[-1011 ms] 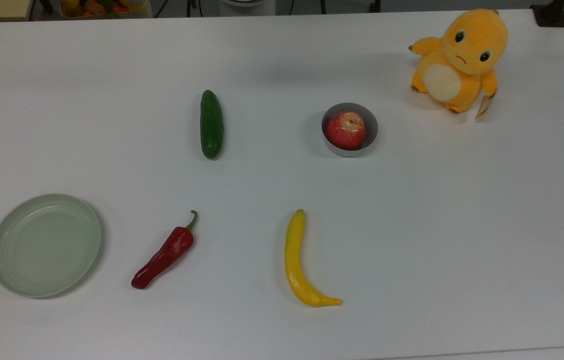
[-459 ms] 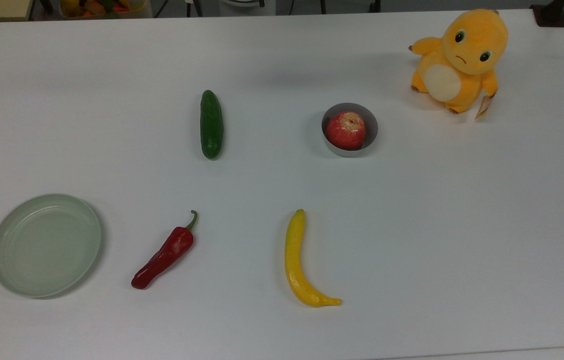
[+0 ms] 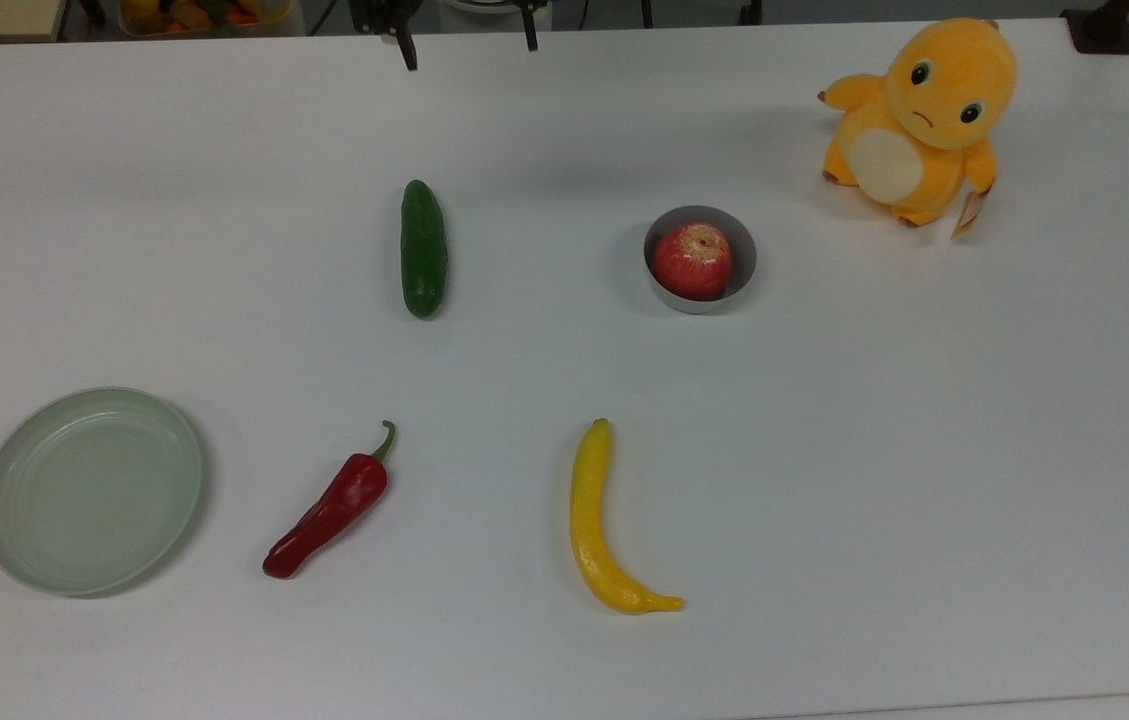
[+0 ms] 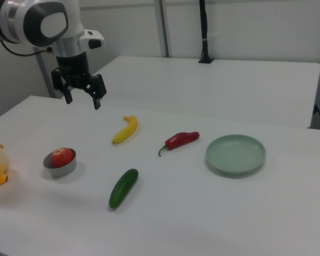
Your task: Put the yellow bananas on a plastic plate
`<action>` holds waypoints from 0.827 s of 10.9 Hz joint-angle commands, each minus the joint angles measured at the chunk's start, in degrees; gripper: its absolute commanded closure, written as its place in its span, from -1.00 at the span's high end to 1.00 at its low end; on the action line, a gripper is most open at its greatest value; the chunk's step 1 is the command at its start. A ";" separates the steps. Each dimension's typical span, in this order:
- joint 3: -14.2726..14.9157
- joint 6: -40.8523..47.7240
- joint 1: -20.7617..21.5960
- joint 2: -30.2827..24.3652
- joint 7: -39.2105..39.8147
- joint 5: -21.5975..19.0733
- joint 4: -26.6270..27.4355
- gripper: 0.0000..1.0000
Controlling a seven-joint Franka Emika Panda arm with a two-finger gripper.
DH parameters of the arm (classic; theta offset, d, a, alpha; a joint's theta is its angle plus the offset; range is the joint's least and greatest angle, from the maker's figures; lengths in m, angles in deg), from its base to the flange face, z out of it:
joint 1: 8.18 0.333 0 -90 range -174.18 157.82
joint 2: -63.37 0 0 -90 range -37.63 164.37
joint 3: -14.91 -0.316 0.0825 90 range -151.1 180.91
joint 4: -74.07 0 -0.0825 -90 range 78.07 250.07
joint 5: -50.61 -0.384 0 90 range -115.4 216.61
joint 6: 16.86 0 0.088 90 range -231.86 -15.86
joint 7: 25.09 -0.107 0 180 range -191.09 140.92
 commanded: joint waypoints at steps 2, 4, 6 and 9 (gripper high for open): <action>-0.20 -6.84 2.42 4.30 0.86 -1.13 0.56 1.00; -1.07 -13.25 2.69 7.46 0.25 -1.57 0.48 1.00; -1.60 -18.62 3.04 11.49 0.42 -1.49 0.04 1.00; -1.87 -27.58 4.01 17.74 -0.89 -1.31 -2.50 1.00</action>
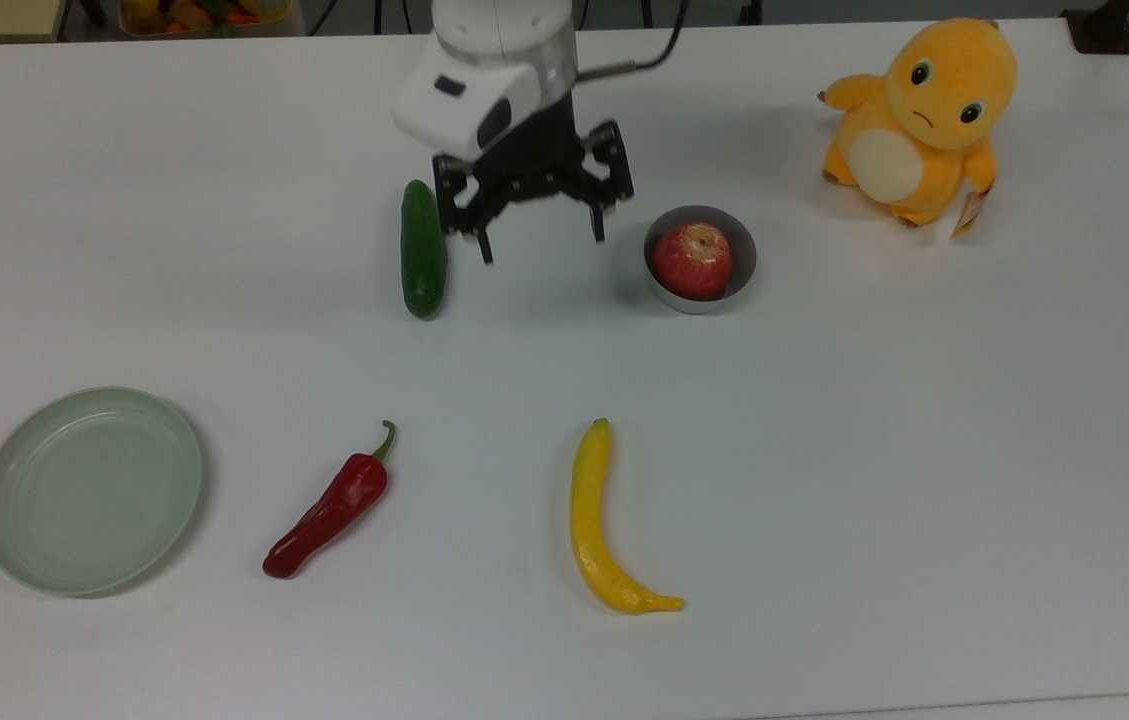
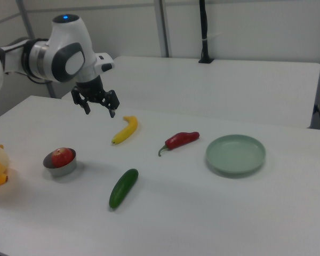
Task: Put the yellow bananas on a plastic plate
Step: 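Move the open gripper down to the yellow banana and close on it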
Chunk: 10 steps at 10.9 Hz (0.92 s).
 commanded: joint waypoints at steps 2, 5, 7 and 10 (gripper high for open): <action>-0.11 -8.96 2.03 9.02 -4.77 -0.18 -5.15 1.00; -0.02 -19.24 2.65 13.43 -11.27 1.75 -6.74 1.00; -0.02 -19.79 2.65 18.51 -14.70 2.11 -12.51 1.00; 0.06 -19.88 2.65 24.33 -18.14 3.51 -18.69 1.00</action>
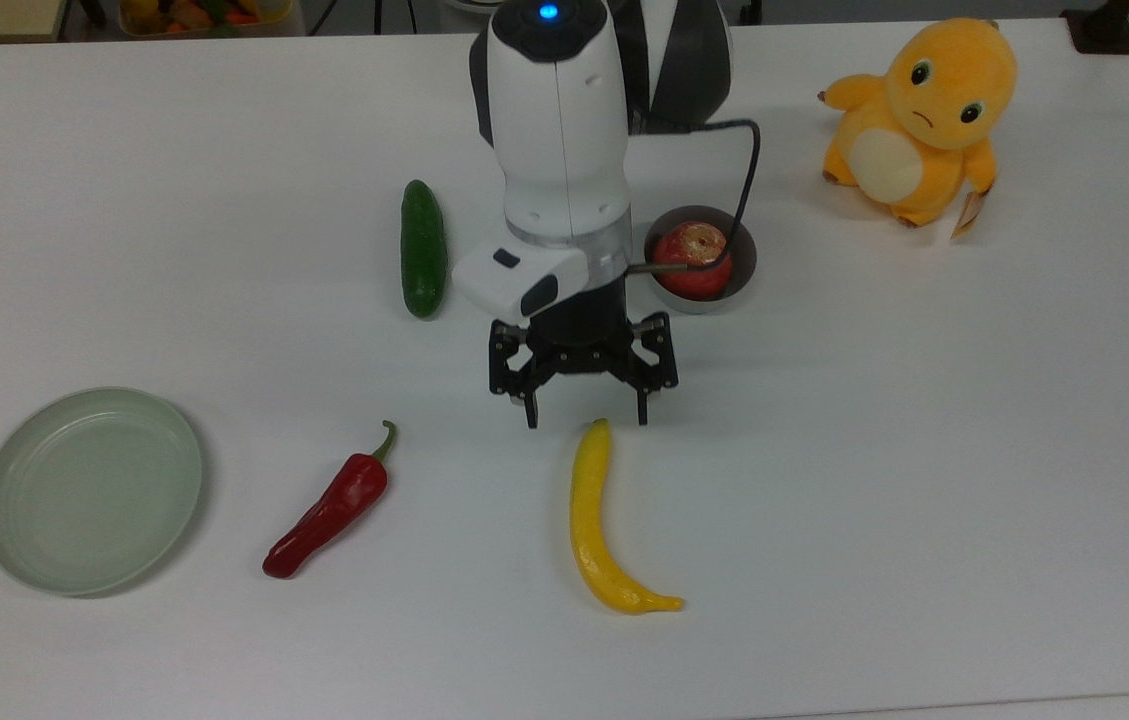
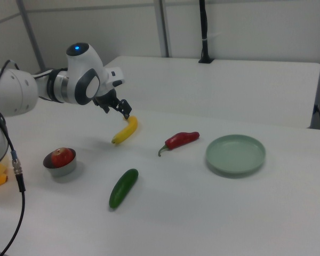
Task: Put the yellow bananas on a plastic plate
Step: 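Move the open gripper down to the yellow banana and close on it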
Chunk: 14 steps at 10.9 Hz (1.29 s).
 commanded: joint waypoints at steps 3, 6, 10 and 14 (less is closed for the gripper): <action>0.31 -5.12 0.43 7.34 -7.22 5.17 -7.15 1.00; 0.66 -8.19 1.49 9.98 -13.98 11.14 -7.42 1.00; 0.58 -9.97 1.58 13.06 -14.71 15.20 -7.59 1.00; 0.58 -10.06 1.49 13.24 -14.62 15.30 -7.50 1.00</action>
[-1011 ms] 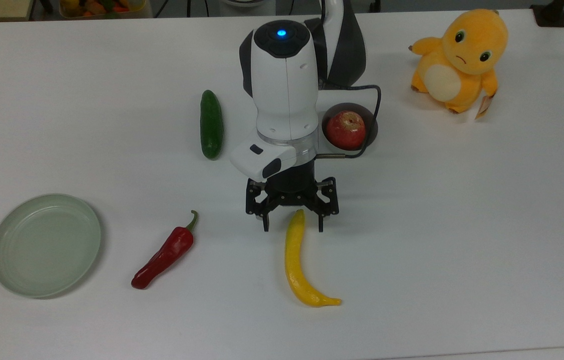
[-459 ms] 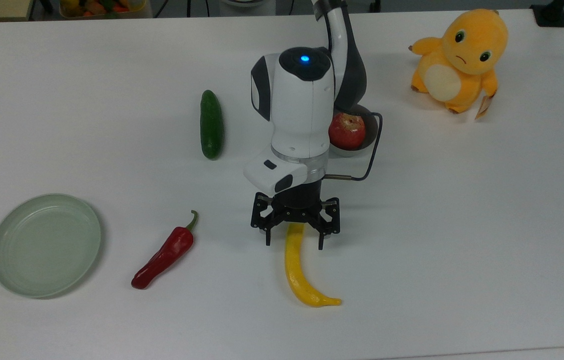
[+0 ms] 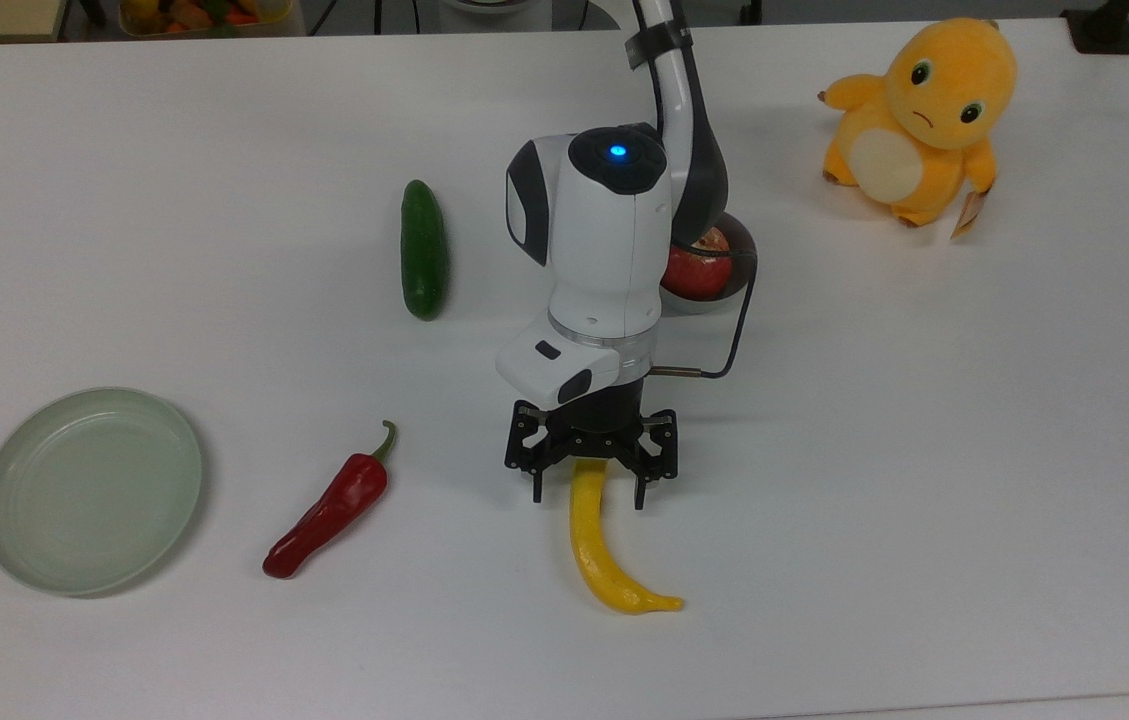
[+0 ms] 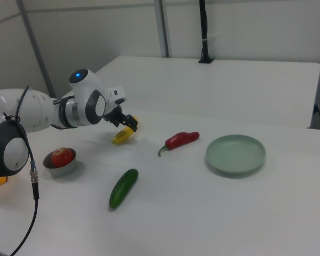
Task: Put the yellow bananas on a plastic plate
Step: 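Move the open gripper down to the yellow banana and close on it, then lift the banana and carry it toward the pale green plate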
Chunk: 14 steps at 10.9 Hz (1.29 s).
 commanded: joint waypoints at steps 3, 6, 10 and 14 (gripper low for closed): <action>0.47 -0.82 0.35 0.80 -1.31 1.36 -1.00 0.83; 0.47 -0.73 0.26 0.80 -1.13 1.36 -0.74 0.21; 0.47 -0.73 0.18 0.71 -0.87 1.36 -0.74 -1.00; 0.38 -0.55 -0.52 -1.30 -0.87 1.28 -0.48 -1.00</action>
